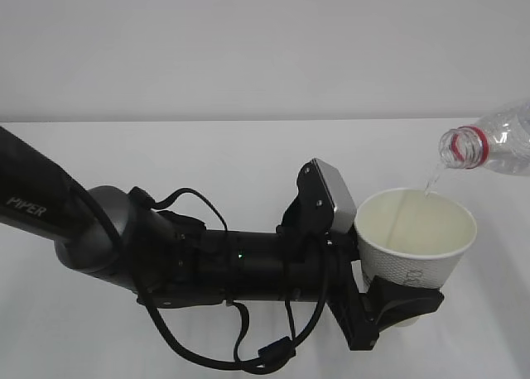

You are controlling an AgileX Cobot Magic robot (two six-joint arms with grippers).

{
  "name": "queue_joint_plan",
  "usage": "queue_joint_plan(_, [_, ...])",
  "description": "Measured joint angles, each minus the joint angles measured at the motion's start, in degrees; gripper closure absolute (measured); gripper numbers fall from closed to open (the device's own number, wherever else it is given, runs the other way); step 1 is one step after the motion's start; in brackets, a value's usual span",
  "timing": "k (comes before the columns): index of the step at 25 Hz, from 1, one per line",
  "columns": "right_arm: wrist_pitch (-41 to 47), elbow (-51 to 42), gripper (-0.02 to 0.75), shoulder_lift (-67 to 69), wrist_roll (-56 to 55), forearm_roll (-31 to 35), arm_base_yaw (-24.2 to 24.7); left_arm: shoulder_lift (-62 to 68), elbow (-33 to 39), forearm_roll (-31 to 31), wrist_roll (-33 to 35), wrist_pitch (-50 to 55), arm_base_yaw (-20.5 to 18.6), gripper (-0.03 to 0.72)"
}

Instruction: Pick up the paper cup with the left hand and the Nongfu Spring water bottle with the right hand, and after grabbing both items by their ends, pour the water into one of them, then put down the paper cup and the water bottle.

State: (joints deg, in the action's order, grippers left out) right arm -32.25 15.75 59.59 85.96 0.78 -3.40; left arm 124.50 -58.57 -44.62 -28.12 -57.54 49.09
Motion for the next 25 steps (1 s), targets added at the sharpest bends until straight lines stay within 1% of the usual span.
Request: queue_joint_plan(25, [-0.17,0.0,0.286,0.0,1.21,0.0,0.0,0.0,0.0,0.0,0.0,0.0,0.0,0.142])
